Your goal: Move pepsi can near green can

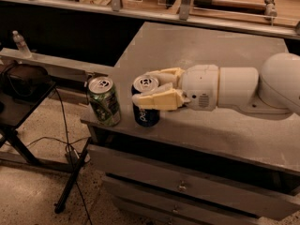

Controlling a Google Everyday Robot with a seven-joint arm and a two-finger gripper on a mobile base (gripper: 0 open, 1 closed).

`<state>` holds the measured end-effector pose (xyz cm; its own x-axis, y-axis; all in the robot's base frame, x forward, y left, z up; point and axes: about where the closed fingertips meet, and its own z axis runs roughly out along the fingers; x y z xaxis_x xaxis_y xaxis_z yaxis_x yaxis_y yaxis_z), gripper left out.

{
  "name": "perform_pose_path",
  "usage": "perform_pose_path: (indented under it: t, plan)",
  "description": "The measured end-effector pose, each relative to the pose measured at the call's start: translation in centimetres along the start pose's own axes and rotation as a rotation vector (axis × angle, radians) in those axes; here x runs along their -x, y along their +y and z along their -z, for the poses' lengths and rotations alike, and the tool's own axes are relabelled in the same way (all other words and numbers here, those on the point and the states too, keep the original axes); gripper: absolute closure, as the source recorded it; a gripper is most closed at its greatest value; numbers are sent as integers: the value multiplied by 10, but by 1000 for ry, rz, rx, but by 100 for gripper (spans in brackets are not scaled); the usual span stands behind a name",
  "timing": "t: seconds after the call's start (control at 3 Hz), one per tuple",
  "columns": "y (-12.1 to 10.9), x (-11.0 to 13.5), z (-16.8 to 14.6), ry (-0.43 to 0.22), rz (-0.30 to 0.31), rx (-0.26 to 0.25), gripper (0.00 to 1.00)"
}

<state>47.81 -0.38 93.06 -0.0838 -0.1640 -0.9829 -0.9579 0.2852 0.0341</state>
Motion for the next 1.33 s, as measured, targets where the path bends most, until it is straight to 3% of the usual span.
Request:
perform_pose_path:
  t: [0.67, 1.0, 1.33]
  plan:
    - [-2, -1, -4, -12, 20, 1, 18]
    - [-1, 0, -6, -11, 21, 4, 0]
    - [-1, 0, -6, -11, 21, 5, 0]
